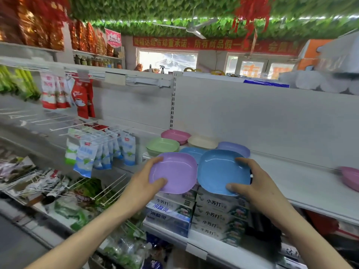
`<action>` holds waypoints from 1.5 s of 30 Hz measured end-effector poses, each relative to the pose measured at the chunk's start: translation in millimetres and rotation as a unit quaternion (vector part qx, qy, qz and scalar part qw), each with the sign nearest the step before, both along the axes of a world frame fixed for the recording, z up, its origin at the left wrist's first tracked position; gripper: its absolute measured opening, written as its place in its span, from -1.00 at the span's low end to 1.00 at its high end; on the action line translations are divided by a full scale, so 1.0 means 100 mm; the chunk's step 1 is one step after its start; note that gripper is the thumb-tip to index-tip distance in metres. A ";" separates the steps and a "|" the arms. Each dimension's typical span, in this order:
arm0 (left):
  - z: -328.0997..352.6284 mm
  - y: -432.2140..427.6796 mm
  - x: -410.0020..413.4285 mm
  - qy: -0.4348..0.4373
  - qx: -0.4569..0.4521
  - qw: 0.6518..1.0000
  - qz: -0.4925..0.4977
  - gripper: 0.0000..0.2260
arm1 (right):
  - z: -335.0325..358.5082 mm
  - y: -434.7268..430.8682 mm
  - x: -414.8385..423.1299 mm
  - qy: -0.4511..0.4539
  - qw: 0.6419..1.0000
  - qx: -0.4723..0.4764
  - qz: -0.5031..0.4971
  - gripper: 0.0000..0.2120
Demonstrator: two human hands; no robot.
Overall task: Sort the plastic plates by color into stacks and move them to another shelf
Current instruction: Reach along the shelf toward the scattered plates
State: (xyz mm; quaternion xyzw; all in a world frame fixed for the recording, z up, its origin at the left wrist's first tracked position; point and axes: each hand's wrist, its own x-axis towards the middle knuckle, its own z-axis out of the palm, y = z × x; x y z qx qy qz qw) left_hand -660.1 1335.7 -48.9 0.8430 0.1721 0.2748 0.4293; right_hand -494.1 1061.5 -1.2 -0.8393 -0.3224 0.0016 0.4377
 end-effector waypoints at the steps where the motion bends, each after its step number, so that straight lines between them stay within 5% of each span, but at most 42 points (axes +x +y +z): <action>1: 0.01 0.07 0.02 -0.003 0.002 1.000 0.003 -0.48 | 0.01 0.07 0.04 -0.004 1.000 0.001 0.001 -0.33; 17: 0.36 1.02 0.63 -0.055 0.024 0.998 0.017 -0.48 | 0.13 0.89 0.60 -0.015 0.999 -0.016 -0.033 -0.28; 24: 0.40 1.40 0.97 -0.066 0.025 0.997 -0.017 -0.54 | 0.12 1.20 0.67 -0.033 0.990 -0.095 -0.100 -0.24; 36: 0.40 2.06 1.09 -0.075 0.013 0.997 -0.015 -0.55 | 0.27 1.69 0.81 -0.035 0.939 -0.328 -0.094 -0.39; 45: 0.30 2.29 1.07 -0.049 0.008 0.998 -0.031 -0.52 | 0.22 1.82 0.83 -0.027 0.907 -0.413 -0.077 -0.30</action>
